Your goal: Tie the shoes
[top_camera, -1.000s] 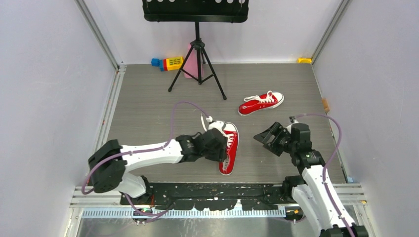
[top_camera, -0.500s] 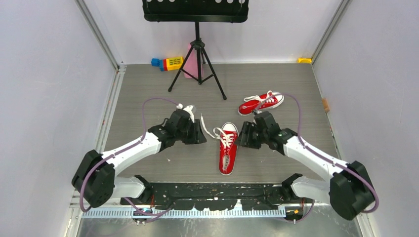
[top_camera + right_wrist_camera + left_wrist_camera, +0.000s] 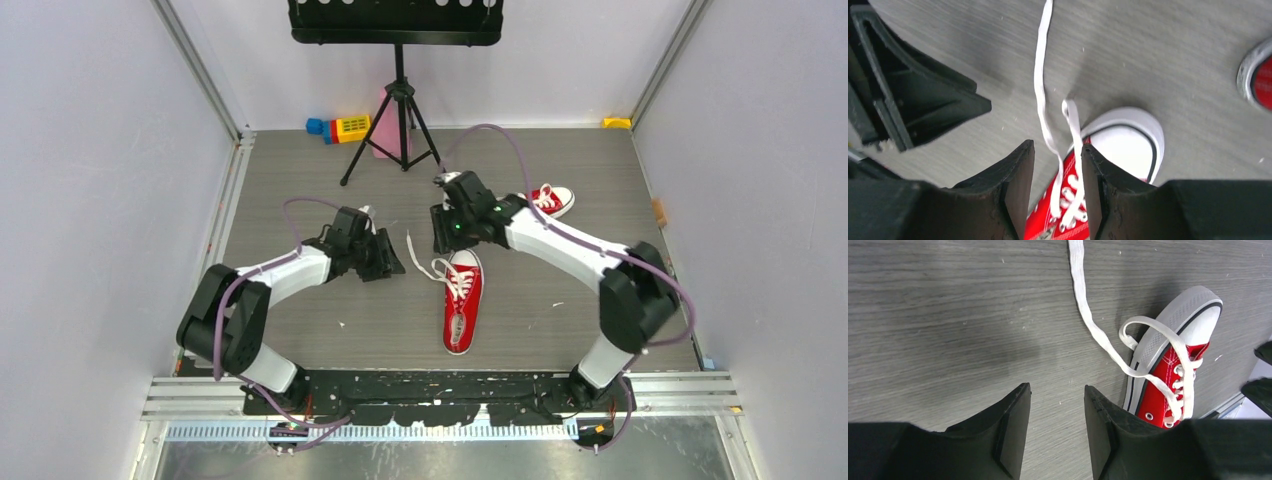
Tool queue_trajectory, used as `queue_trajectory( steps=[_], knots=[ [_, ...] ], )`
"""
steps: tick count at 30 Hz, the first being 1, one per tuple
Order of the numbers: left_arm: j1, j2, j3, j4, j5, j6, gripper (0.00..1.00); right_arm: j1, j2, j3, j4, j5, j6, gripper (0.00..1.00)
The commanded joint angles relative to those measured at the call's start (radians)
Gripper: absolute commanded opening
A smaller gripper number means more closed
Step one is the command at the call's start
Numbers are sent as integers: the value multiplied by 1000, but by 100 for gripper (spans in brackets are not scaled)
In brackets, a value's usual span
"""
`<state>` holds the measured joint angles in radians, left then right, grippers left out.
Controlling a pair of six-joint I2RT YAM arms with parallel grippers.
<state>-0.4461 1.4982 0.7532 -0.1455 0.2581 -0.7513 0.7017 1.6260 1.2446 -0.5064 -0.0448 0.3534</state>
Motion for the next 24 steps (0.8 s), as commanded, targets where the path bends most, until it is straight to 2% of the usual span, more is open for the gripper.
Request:
queue_trajectory(
  steps=[1, 8, 12, 17, 24],
  knots=[
    [29, 22, 54, 48, 40, -2, 46, 32, 148, 198, -132, 79, -164, 44],
    [99, -17, 10, 50, 58, 32, 47, 64, 330, 389, -240, 127, -293, 50],
    [116, -43, -25, 113, 99, 40, 48, 71, 411, 461, -311, 114, -347, 52],
    [118, -47, -16, 93, 113, 55, 49, 79, 469, 501, -370, 112, -389, 52],
    [124, -53, -2, 61, 126, 77, 48, 84, 510, 516, -385, 65, -396, 37]
  ],
)
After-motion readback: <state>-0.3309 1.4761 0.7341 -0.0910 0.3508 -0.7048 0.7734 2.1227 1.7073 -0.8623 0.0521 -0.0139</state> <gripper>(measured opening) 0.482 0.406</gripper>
